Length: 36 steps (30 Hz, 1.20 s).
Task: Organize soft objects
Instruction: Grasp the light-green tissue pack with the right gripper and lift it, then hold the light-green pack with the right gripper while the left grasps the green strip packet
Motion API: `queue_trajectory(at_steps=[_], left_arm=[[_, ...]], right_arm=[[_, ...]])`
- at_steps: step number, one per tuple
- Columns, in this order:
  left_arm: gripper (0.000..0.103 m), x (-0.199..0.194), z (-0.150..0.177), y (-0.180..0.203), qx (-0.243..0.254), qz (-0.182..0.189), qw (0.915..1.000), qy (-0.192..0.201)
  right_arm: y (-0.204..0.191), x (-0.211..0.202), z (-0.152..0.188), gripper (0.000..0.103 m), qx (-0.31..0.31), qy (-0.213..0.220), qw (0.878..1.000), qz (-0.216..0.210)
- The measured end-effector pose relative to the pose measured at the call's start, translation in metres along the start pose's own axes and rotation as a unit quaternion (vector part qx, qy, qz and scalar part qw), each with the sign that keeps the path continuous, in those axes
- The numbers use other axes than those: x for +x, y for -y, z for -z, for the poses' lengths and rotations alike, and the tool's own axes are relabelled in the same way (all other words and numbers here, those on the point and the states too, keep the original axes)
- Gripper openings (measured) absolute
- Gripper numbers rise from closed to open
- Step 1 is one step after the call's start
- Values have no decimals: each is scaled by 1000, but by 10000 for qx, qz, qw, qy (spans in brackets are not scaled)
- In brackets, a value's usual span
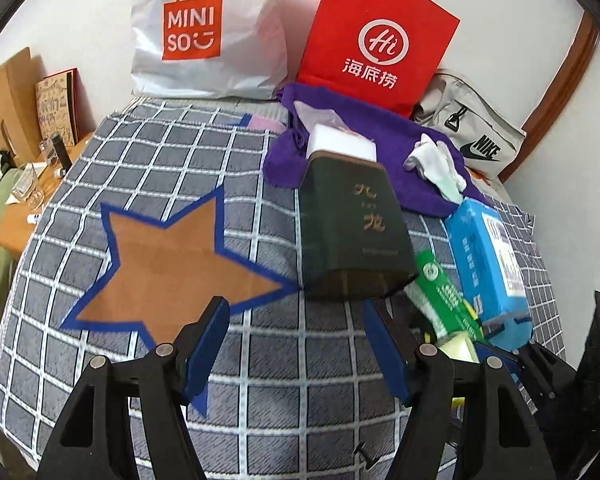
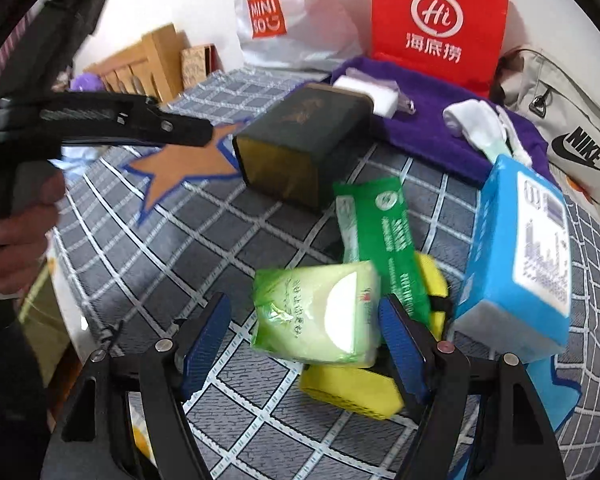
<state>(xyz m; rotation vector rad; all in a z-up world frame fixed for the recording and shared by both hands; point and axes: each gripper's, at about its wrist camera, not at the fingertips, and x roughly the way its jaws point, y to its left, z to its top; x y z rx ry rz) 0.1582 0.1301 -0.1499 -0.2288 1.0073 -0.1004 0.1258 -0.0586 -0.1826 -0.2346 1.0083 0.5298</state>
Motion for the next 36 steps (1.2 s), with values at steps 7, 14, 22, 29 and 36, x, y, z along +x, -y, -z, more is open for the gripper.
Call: queue_trajectory(at_steps=[7, 14, 22, 29, 36], left_arm=[[67, 2, 15, -2, 4, -83, 9999, -125], [67, 4, 20, 10, 81, -92, 9997, -188], [67, 13, 30, 37, 225, 74, 9991, -344], [67, 26, 33, 69, 315, 351, 9976, -499], [67, 38, 31, 108, 438, 619, 9955, -571]], right_arm=[[-23, 10, 13, 75, -627, 83, 9962, 600], [-8, -11, 14, 69, -251, 415, 9987, 177], [35, -51, 26, 69, 450, 886, 9950, -72], [85, -83, 48, 69, 956, 1166, 9885, 131], [121, -84, 75, 69, 1238, 1095, 9858, 293]])
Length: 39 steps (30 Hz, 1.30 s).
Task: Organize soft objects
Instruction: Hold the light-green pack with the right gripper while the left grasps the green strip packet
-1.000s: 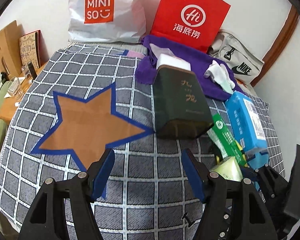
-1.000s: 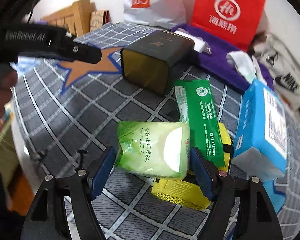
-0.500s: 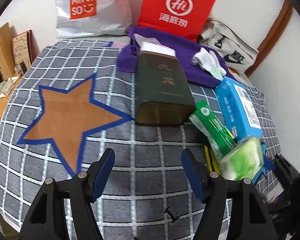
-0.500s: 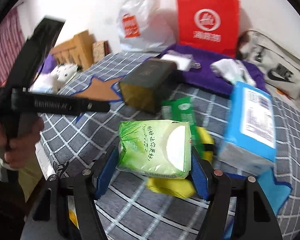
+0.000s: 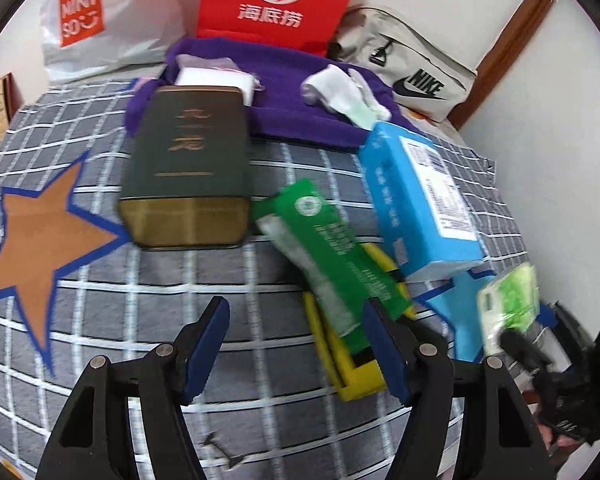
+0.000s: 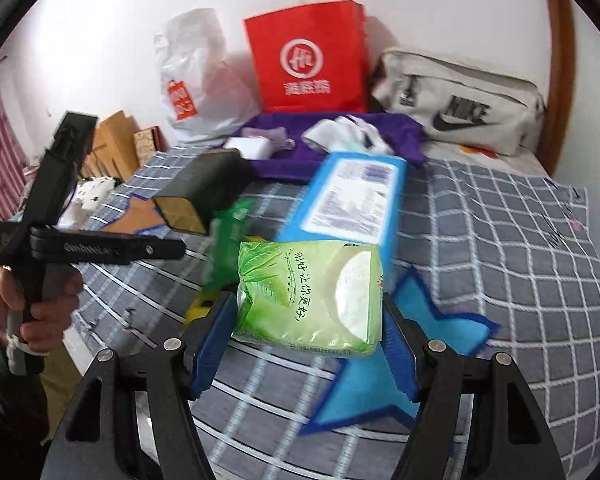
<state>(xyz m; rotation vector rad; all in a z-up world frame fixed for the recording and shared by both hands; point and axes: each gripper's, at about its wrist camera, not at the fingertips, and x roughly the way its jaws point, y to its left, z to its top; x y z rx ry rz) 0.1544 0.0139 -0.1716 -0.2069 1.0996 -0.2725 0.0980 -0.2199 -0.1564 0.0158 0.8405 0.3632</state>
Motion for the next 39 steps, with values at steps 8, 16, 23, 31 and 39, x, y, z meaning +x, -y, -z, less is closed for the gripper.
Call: queue_trajectory(at_steps=[8, 16, 23, 31, 39], left_arm=[[67, 26, -12, 17, -333, 32, 9993, -181], [67, 49, -25, 24, -550, -105, 9980, -301], [52, 54, -25, 36, -180, -474, 9986, -152], [45, 32, -12, 13, -257, -315, 9990, -172], [44, 9, 19, -4, 230, -935, 9947, -349]], right_arm=[[23, 16, 19, 69, 263, -217, 9992, -219], [33, 26, 25, 69, 434, -301, 9978, -395], [34, 35, 29, 69, 485, -435, 9968, -453], [29, 34, 31, 69, 447, -454, 9971, -423], [26, 31, 31, 69, 399, -461, 9977, -305]])
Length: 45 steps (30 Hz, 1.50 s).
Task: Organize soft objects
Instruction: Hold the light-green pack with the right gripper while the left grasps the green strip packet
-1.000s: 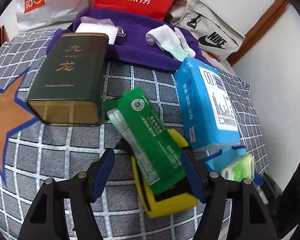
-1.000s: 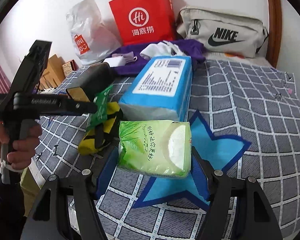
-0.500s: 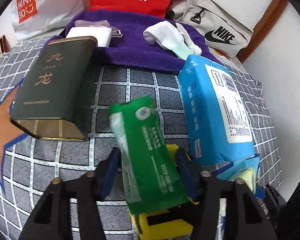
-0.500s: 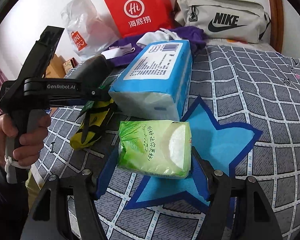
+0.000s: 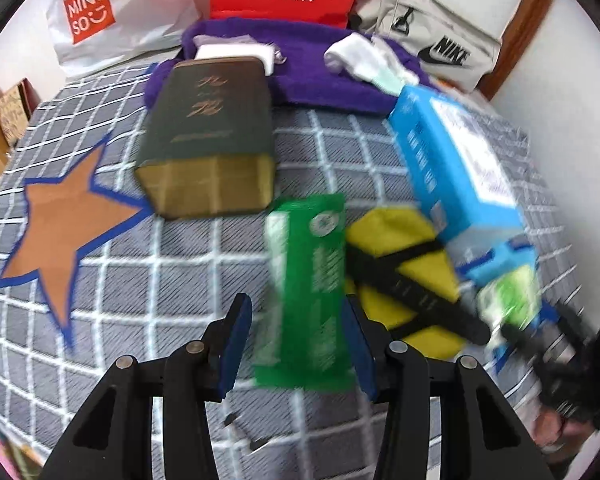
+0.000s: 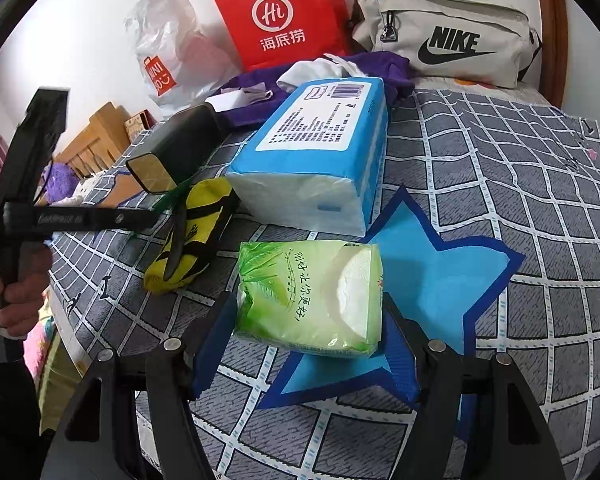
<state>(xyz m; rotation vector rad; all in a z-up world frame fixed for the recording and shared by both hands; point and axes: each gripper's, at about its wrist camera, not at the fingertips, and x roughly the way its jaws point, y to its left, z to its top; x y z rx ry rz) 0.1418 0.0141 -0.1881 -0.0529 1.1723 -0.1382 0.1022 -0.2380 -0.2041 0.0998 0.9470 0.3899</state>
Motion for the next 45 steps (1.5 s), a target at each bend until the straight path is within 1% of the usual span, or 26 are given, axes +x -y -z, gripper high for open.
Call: queue_trajectory(at_steps=[2, 3, 5, 8, 11, 12, 14, 17, 18, 20, 21, 23, 25, 28, 29, 30, 31, 33, 34, 36, 38, 39, 40, 42, 43, 45], left_arm=[[44, 1, 6, -4, 70, -175, 9998, -6], [44, 2, 6, -6, 88, -190, 9998, -16], [44, 4, 7, -8, 123, -92, 9999, 10], [46, 3, 5, -6, 191, 231, 9995, 66], [51, 7, -1, -2, 131, 581, 9982, 101], [51, 10, -4, -1, 118, 638, 9979, 84], [51, 20, -7, 1, 93, 566, 9984, 10], [51, 18, -8, -1, -6, 677, 9977, 31], [51, 17, -8, -3, -71, 728, 9973, -4], [54, 15, -9, -9, -271, 1021, 9944, -60], [60, 15, -9, -11, -341, 1116, 9931, -78], [61, 18, -11, -10, -431, 1178, 9920, -127], [61, 24, -13, -5, -423, 1140, 9924, -169], [60, 27, -16, 4, -371, 1045, 9938, -41], [59, 28, -16, 6, -311, 963, 9949, -3], [50, 28, -15, 8, -268, 860, 9959, 38], [44, 27, -15, 9, -222, 809, 9965, 51], [38, 26, -14, 7, -141, 785, 9968, 28], [37, 24, -13, 5, -130, 728, 9973, -10], [37, 19, -8, 0, -52, 498, 9987, -34], [37, 14, -1, -4, 81, 56, 9999, -38], [39, 11, 3, -7, 162, -174, 9997, -20], [42, 9, 5, -9, 221, -202, 9996, -3], [46, 10, 7, -11, 313, -474, 9984, -45], [50, 11, 7, -12, 347, -629, 9974, -23], [59, 14, 7, -15, 329, -735, 9967, 27]], right_arm=[[0, 0, 1, 69, -2, -14, 10000, 28], [0, 0, 1, 69, -2, -28, 10000, 50], [-1, 2, 1, 69, -6, -56, 9999, 98], [-2, 2, 2, 69, -43, -86, 9998, 176], [-1, 3, 1, 69, -15, -112, 9998, 186], [-1, 4, 1, 69, -14, -125, 9997, 200], [-2, 5, 0, 69, -29, -153, 9996, 231], [-3, 6, 0, 69, -54, -170, 9995, 245], [-2, 6, 0, 69, -46, -181, 9995, 237], [-1, 7, -1, 69, -28, -192, 9995, 235], [-1, 8, -1, 69, -27, -194, 9995, 237], [-2, 10, -2, 69, -38, -200, 9995, 235], [-3, 13, -3, 70, -49, -219, 9995, 235], [-4, 13, -3, 70, -77, -227, 9994, 244], [-3, 13, -3, 70, -72, -232, 9994, 235], [-2, 13, -3, 70, -53, -235, 9995, 220], [-2, 13, -3, 70, -45, -236, 9995, 215], [-3, 13, -4, 70, -58, -232, 9994, 231], [-3, 13, -4, 70, -69, -233, 9994, 240], [-4, 13, -3, 70, -83, -230, 9994, 243], [-3, 13, -3, 70, -84, -233, 9994, 235], [-3, 12, -2, 69, -79, -226, 9995, 228], [-3, 12, -2, 69, -74, -223, 9995, 226], [-4, 13, -2, 70, -75, -223, 9994, 239], [-4, 12, -2, 70, -87, -224, 9994, 252], [-5, 12, -2, 69, -105, -227, 9993, 273]])
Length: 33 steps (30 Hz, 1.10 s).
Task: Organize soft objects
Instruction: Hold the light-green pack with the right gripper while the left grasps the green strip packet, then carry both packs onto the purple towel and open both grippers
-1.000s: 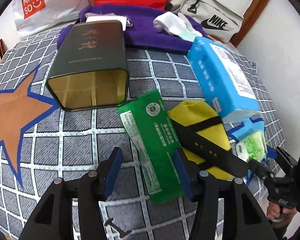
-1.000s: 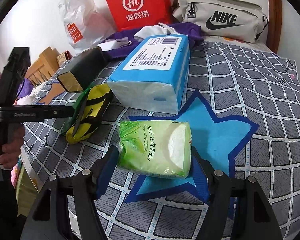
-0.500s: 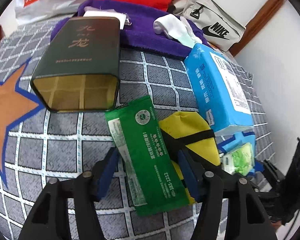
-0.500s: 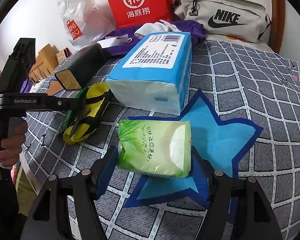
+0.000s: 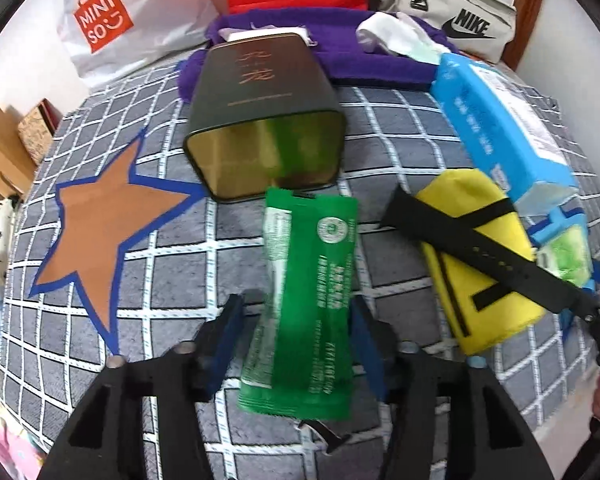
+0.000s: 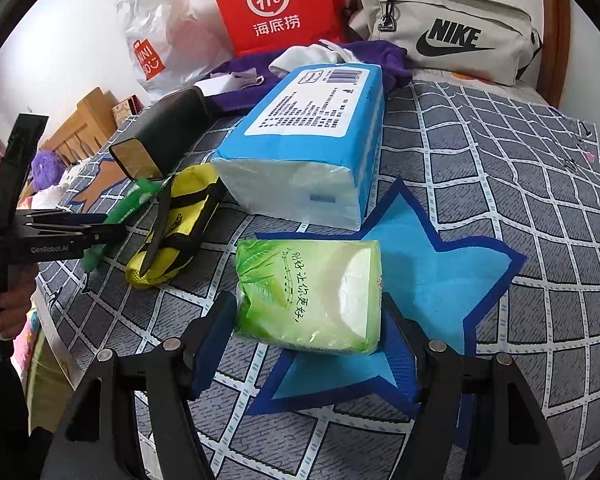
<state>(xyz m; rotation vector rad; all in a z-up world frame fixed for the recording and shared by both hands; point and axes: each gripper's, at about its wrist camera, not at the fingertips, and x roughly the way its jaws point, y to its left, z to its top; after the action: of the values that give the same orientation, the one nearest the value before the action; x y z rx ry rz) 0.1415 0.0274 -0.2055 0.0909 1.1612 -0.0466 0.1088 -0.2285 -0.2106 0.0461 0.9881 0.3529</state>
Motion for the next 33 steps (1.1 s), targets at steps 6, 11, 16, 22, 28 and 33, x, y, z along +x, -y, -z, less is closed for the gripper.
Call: queue_trajectory(at_steps=[6, 11, 16, 22, 28, 33], left_arm=[[35, 1, 0, -3, 41, 217, 9994, 274], [23, -2, 0, -7, -24, 408, 9988, 277], [22, -17, 4, -16, -166, 629, 9973, 333], [22, -47, 3, -22, -227, 770, 9948, 628], [22, -70, -11, -26, -301, 801, 9923, 891], [22, -79, -29, -30, -459, 851, 9902, 1009]], right_arm=[[-1, 0, 0, 69, 15, -15, 10000, 37], [-6, -4, -3, 68, -101, 24, 9999, 104], [-13, -19, -10, 68, -163, 170, 9997, -22], [-18, -36, -22, 68, -165, 424, 9986, -286], [-23, -50, -39, 68, -315, 596, 9974, -270], [-19, -60, -61, 68, -320, 756, 9964, -222]])
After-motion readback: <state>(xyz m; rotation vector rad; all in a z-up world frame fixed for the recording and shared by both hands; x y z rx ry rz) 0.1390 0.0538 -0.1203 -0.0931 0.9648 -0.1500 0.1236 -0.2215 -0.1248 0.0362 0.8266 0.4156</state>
